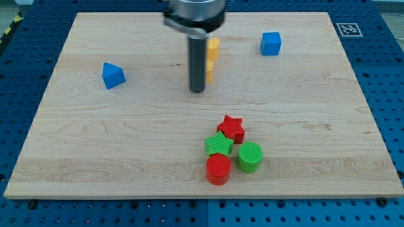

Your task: Push blue triangle to the left of yellow hexagon

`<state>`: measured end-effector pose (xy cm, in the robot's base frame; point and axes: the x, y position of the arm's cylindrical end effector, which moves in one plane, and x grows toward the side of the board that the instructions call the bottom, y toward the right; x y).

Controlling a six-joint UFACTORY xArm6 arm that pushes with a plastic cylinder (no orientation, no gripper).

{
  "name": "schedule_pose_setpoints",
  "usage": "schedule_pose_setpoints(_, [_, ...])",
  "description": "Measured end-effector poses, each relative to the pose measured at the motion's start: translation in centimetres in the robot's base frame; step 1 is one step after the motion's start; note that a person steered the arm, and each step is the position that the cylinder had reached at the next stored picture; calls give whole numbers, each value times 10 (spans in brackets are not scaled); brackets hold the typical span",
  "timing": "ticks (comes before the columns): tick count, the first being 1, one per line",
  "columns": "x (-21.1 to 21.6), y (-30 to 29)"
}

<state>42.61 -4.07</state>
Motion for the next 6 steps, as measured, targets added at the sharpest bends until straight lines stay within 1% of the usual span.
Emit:
schedule_pose_setpoints(2, [40,-145])
schedule_pose_setpoints(3, [21,-209])
schedule_pose_setpoints(4, [-12,-232])
schedule_pose_setpoints(5, [-29,-231])
schedule_pose_setpoints(6, [-28,-220])
